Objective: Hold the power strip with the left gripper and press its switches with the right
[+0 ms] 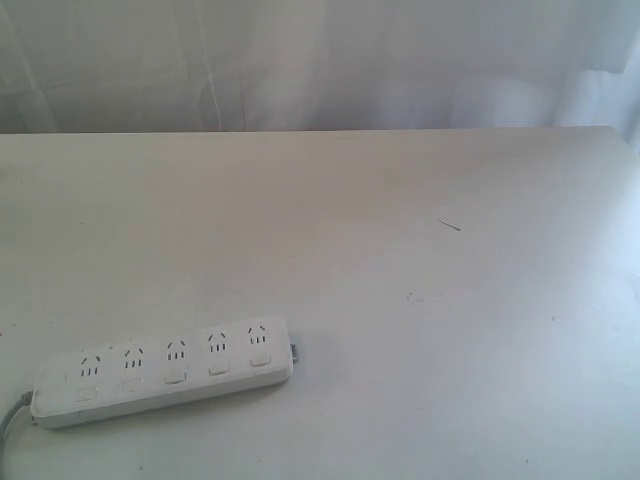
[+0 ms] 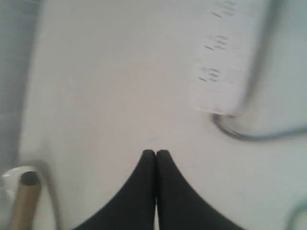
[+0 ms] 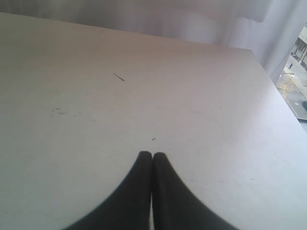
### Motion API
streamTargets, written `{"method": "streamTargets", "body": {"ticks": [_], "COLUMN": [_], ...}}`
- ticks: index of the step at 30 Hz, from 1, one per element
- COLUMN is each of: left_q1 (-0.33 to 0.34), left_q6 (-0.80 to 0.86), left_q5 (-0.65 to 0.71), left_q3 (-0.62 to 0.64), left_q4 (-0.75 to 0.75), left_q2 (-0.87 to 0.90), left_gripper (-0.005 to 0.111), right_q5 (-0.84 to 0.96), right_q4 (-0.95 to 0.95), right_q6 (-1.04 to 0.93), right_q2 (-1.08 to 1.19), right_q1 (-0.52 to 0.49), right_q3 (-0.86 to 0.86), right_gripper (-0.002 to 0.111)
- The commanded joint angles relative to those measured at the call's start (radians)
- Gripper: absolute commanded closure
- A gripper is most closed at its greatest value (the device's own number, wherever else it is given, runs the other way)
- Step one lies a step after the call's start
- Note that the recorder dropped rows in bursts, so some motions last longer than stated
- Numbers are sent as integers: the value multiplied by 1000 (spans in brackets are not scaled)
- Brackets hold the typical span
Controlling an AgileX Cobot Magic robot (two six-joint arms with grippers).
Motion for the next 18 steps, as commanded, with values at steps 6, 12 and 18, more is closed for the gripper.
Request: {"method": "streamTargets", "body": {"ticks": [6,12,18], "left_q1": [-30,-30,-30], "left_q6": [144,247,285], "left_q5": [28,30,-84], "left_q3": [-5,-5,-5], "left_q4": [-228,-335,-331], "left_q2": [-9,12,146], "left_gripper": [107,107,107], "right_q5": [-15,-15,-15], "right_q4": [0,0,0], "right_q6": [3,3,3], "right_q2": [-6,-6,-6], "right_q1": [-2,-2,-2], "right_q3": [5,5,5], "right_gripper": [108,108,108]}}
